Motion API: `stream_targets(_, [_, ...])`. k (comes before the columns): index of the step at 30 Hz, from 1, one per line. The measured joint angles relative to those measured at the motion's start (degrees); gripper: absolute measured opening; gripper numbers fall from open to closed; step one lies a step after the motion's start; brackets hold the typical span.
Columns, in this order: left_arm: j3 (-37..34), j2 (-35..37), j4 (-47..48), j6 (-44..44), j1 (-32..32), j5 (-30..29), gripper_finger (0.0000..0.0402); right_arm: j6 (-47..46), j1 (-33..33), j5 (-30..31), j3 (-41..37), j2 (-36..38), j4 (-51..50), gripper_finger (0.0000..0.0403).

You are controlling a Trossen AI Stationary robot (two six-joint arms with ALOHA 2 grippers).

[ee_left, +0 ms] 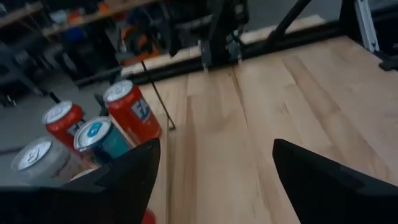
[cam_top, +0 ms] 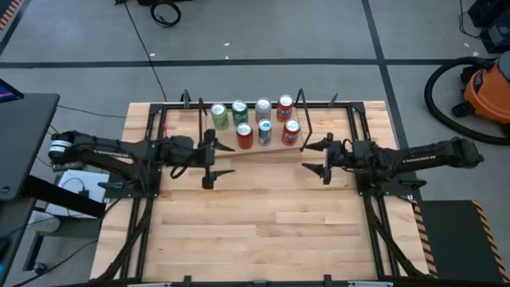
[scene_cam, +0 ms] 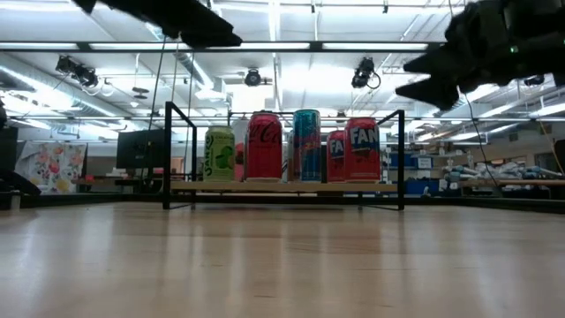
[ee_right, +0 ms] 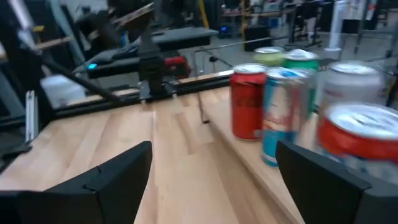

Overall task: Place canned beverage on shelf
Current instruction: Return to Home Position

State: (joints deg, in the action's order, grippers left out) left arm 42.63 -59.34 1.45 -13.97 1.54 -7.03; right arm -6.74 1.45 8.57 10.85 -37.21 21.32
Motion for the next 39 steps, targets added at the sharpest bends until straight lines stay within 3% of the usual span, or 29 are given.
stream_targets(4, [-7.5, 1.1, -12.4, -1.5, 0.0, 0.1, 0.0320, -4.2, 6.1, -4.0, -4.0, 5.5, 1.0, 0.0349])
stream_targets(8, [-12.0, 3.5, -15.0, -2.6, -0.9, 0.2, 0.0320, -8.3, 11.1, -8.5, -6.4, 10.0, 1.6, 0.0348])
stream_targets(19, [-27.3, 15.3, -35.5, 5.5, -1.3, 2.2, 0.0320, -14.9, 16.5, -9.7, -10.5, 18.7, 1.8, 0.0348])
stream_targets(26, [-33.3, 22.5, -34.7, 10.2, -1.4, 0.2, 0.0320, -19.7, 16.6, -3.3, -10.5, 19.0, 5.6, 0.0348])
stream_targets(34, [-36.5, 37.9, -22.7, 17.0, -1.3, 0.2, 0.0320, -19.7, 16.6, -3.7, -10.5, 19.0, 6.1, 0.0348])
stream_targets(39, [-38.8, 43.6, -15.5, 22.2, -1.3, 0.2, 0.0320, -19.7, 16.6, -3.7, -10.5, 19.0, 6.0, 0.0348])
